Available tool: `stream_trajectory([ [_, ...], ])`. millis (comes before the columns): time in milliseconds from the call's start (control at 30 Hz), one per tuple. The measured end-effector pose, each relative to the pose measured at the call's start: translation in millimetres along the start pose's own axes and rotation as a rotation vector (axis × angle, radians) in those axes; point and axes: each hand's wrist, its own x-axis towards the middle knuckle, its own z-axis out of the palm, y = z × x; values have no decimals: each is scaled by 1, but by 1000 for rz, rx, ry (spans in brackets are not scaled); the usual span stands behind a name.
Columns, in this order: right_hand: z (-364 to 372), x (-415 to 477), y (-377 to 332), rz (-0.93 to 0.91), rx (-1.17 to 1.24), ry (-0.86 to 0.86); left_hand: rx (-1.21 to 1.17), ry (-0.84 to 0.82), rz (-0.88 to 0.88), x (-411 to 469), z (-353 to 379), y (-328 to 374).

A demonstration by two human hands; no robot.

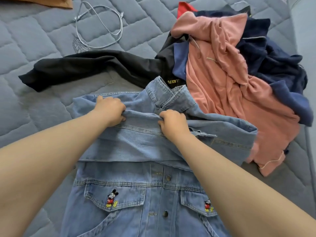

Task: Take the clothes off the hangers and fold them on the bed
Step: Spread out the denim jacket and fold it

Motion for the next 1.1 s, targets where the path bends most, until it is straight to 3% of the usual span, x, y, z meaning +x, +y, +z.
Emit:
stream_trajectory([
  [200, -3, -21, 28, 29, -110, 89, -109, 130, -36, -3, 7, 15],
  [300, -10, -34, 48, -16, -180, 114, -292, 268, 24, -6, 3, 25],
  [400, -15, -45, 57, -30, -172, 214, -369, 263, 87, -9, 1, 31],
  [567, -14, -54, 71, 219, -217, 48, -312, 273, 112, -10, 3, 32],
  [800, -17, -52, 73, 138, -75, -30, -327, 194, 121, -13, 5, 32],
  [933, -14, -55, 75, 216, -91, -71, -347, 135, 110, -14, 4, 37],
  [1100, -25, -52, 83, 304, 154, -191, -390, 175, 63, -15, 7, 40],
])
